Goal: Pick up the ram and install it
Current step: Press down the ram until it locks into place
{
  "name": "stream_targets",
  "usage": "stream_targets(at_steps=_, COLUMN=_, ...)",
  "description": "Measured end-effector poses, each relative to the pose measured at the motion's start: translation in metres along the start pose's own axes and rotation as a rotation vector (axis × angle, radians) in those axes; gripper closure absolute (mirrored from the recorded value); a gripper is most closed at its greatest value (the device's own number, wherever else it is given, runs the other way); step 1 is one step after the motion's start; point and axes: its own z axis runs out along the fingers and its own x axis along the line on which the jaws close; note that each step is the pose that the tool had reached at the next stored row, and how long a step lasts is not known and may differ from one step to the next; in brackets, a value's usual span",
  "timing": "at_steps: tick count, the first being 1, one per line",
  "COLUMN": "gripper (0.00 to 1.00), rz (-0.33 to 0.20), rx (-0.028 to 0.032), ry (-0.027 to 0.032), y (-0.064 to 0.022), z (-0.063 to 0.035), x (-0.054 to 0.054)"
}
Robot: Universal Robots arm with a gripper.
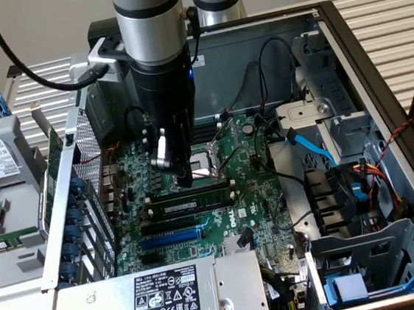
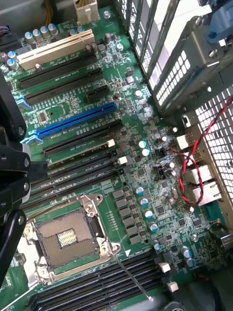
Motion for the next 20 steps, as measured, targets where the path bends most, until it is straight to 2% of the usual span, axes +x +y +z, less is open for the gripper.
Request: stream_targets(at_steps=20, gripper=0.89, rz=0.290, rx=-0.0126, ry=0.0009, y=0.0000, z=0.0000, x=0.0000)
